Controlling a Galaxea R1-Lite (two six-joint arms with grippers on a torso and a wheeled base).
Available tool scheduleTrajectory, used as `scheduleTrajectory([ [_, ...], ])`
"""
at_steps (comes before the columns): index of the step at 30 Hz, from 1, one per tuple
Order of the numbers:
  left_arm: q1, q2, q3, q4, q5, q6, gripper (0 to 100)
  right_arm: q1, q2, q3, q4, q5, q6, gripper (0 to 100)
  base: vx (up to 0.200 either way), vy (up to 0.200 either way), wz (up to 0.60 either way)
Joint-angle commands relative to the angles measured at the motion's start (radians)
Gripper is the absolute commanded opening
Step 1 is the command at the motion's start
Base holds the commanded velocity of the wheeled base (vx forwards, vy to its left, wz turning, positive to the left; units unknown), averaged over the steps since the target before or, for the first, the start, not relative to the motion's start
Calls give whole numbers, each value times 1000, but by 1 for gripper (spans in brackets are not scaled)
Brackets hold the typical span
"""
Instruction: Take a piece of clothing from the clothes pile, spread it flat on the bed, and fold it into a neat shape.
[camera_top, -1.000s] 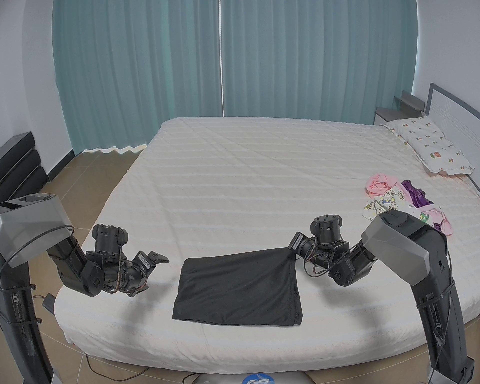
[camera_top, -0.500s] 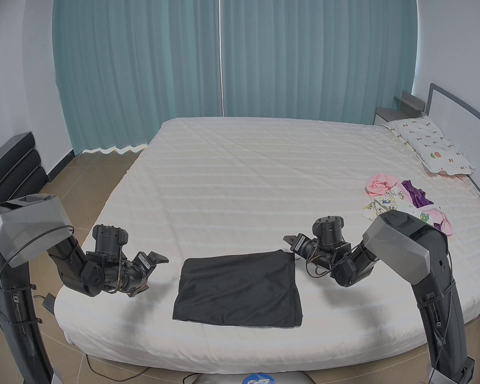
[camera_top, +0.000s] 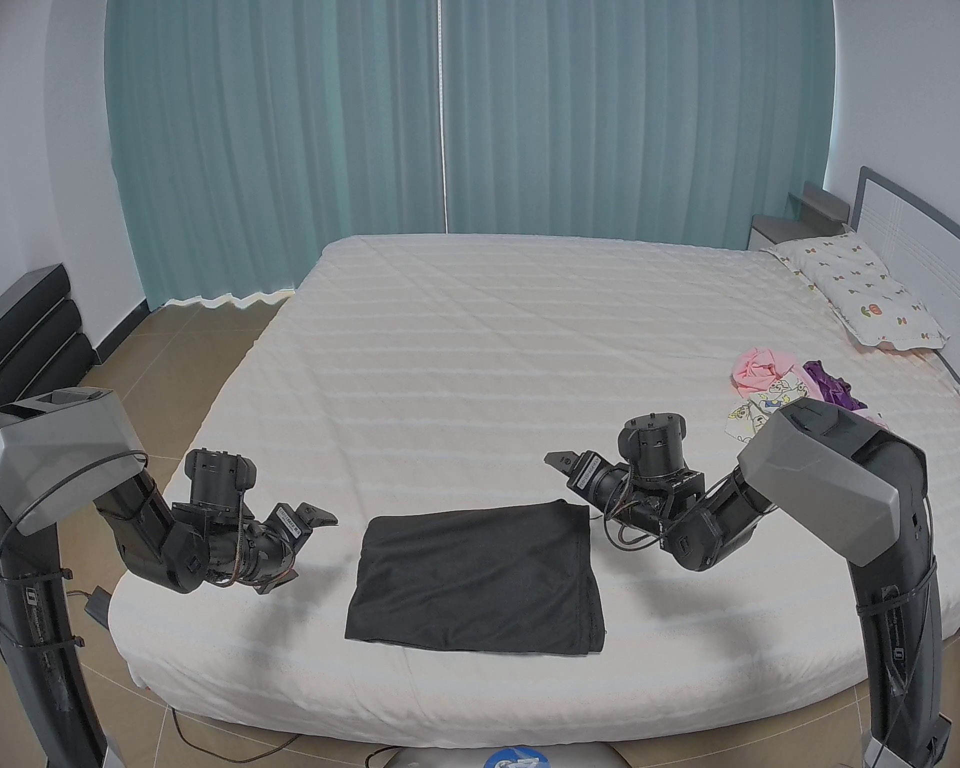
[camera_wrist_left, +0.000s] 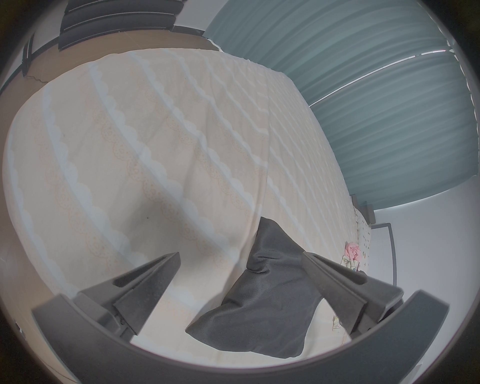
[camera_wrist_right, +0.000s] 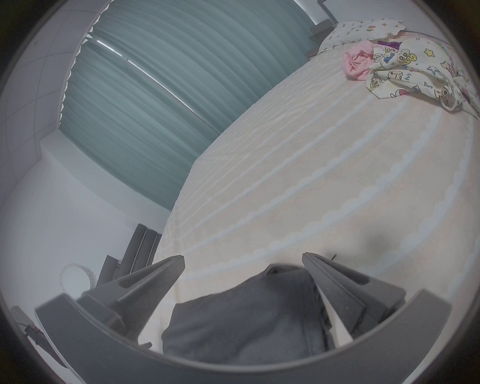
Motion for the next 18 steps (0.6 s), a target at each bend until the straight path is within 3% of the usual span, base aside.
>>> scheduleTrajectory([
  [1, 6, -11, 13, -1, -14, -2, 100, -9, -110, 76, 1, -6, -5, 100, 0, 0, 0],
  [3, 9, -20, 22, -1, -24, 1, 100, -16, -142, 108, 4, -4, -5, 100, 0, 0, 0],
  [7, 17, -129, 113, -30, -122, 5, 100, -16, -335, 309, -2, -8, -2, 100, 0, 0, 0],
  [13, 23, -307, 231, -153, -122, 13, 100, -10, -673, 631, -33, -27, -12, 100, 0, 0, 0],
  [18, 18, -454, 269, -182, -120, 41, 100, -13, -935, 873, -66, -67, -130, 100, 0, 0, 0],
])
